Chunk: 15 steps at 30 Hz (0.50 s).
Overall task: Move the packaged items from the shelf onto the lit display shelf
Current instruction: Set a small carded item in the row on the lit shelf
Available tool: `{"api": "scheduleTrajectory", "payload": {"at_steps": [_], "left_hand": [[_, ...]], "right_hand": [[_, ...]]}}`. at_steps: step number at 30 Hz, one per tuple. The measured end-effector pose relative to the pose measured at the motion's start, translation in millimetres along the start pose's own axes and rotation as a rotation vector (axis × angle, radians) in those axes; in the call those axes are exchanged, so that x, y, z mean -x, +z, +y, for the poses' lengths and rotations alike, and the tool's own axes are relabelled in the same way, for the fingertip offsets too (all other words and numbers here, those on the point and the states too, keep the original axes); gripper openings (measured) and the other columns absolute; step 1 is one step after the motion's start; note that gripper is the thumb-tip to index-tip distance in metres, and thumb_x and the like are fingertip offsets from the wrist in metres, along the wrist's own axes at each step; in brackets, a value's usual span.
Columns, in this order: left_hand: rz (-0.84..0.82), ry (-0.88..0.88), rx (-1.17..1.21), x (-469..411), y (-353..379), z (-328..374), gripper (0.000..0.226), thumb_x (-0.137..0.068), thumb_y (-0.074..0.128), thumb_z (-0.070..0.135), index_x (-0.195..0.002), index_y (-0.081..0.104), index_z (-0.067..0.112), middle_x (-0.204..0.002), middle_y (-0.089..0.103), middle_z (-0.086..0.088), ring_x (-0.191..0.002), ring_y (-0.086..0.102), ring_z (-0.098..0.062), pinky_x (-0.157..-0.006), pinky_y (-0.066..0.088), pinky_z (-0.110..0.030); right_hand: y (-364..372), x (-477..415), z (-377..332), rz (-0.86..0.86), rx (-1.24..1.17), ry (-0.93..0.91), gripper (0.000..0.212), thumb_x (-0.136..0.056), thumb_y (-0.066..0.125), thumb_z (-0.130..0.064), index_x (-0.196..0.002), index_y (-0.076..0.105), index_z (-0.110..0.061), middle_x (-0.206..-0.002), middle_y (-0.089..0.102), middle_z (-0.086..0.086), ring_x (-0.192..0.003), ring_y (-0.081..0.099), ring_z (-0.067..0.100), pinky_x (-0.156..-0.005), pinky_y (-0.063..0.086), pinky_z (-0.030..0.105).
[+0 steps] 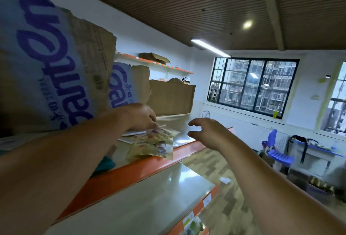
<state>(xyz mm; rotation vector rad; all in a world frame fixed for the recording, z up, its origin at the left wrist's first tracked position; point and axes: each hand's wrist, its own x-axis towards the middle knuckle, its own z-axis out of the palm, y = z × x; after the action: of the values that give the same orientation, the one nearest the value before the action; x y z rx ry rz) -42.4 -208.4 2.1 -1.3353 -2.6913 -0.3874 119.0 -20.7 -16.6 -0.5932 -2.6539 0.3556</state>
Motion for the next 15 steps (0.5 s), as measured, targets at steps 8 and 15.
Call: {"api": "scheduleTrajectory", "payload": {"at_steps": [8, 15], "left_hand": [[-0.03, -0.184, -0.067, -48.5, 11.9, -21.1, 0.03, -0.095, 0.06, 0.049, -0.119, 0.069, 0.035, -0.119, 0.066, 0.008, -0.1, 0.06, -0.013, -0.089, 0.053, -0.035], [-0.06, -0.483, -0.071, -91.8, 28.7, -41.2, 0.036, -0.091, 0.065, 0.052, -0.117, 0.073, 0.03, -0.118, 0.067, 0.004, -0.104, 0.061, -0.019, -0.097, 0.051, -0.04]], "right_hand": [[33.9, -87.4, 7.2, -0.012, -0.13, -0.18, 0.035, -0.087, 0.074, -0.039, -0.12, 0.069, -0.029, -0.12, 0.067, 0.002, -0.097, 0.064, 0.022, -0.081, 0.051, 0.029], [66.7, -172.7, 8.0, -0.24, -0.201, -0.507, 0.041, -0.09, 0.072, -0.04, -0.128, 0.065, -0.026, -0.114, 0.066, -0.008, -0.097, 0.061, 0.012, -0.067, 0.044, 0.016]]}}
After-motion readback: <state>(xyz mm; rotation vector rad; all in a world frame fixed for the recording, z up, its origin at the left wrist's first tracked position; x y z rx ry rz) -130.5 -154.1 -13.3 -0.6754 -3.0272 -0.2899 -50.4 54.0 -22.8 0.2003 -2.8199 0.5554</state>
